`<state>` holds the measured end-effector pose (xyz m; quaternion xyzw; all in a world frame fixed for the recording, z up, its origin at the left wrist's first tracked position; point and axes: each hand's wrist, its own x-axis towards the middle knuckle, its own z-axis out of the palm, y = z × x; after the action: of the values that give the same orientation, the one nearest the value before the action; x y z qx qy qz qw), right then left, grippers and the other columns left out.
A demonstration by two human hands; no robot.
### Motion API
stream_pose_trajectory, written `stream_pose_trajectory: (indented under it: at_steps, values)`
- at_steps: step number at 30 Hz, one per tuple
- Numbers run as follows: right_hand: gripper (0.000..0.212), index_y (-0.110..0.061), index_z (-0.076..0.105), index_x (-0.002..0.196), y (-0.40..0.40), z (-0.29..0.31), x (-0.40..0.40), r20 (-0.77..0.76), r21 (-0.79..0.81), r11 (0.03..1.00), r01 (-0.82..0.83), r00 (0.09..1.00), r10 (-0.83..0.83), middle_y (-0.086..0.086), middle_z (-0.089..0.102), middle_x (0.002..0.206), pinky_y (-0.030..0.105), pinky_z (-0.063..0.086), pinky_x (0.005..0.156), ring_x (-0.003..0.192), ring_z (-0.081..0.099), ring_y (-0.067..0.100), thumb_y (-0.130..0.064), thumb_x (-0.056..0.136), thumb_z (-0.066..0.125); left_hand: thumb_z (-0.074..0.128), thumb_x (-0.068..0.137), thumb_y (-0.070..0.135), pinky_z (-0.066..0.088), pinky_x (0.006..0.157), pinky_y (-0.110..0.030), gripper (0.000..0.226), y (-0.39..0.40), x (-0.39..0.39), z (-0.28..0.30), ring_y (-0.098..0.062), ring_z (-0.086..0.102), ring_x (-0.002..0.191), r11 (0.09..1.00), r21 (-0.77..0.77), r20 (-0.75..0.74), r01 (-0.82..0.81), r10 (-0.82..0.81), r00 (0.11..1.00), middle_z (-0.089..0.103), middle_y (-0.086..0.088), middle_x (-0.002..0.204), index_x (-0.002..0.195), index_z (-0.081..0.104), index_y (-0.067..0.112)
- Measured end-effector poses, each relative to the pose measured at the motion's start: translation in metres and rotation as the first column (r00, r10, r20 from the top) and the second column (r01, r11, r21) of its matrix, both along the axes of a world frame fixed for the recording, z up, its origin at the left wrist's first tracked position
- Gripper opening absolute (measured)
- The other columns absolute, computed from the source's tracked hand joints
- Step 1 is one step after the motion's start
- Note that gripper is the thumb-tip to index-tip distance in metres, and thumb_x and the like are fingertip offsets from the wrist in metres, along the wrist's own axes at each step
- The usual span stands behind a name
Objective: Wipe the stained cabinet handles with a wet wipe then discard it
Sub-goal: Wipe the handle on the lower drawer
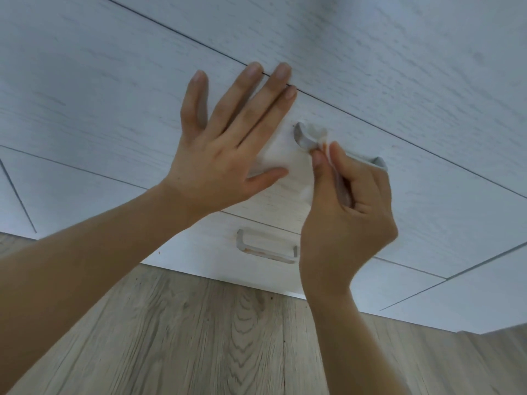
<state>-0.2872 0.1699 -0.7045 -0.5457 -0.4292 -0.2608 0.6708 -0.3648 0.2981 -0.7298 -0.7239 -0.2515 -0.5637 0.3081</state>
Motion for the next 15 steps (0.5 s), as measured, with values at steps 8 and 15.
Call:
stream_pose_trajectory:
  at_steps: [8, 15]
  values:
    - [0.009, -0.008, 0.068, 0.089, 0.004, -0.001, -0.001, -0.060, 0.042, 0.999, -0.007, 0.998, 0.009, -0.006, 0.059, 0.081, 0.012, 0.046, 0.074, 0.079, 0.058, 0.000, -0.005, 0.081, 0.071, 0.044, 0.090, 0.067, 0.007, 0.112, -0.054, 0.081, 0.011, -0.006, -0.003, -0.030, 0.028, 0.137, 0.999, 0.031, 0.013, -0.027, 0.027, 1.000, 0.031, -0.007, 0.149, 0.147, 0.033, 0.010]
    - [0.011, 0.002, 0.070, 0.089, 0.010, 0.000, -0.010, -0.039, 0.035, 0.999, 0.022, 0.999, -0.020, -0.004, 0.059, 0.079, 0.006, 0.045, 0.077, 0.078, 0.058, -0.002, -0.003, 0.079, 0.071, 0.044, 0.090, 0.066, 0.009, 0.112, -0.054, 0.079, 0.012, -0.004, -0.004, -0.030, 0.031, 0.136, 0.999, 0.049, 0.028, -0.019, 0.018, 0.999, 0.036, -0.007, 0.148, 0.146, 0.036, 0.010]
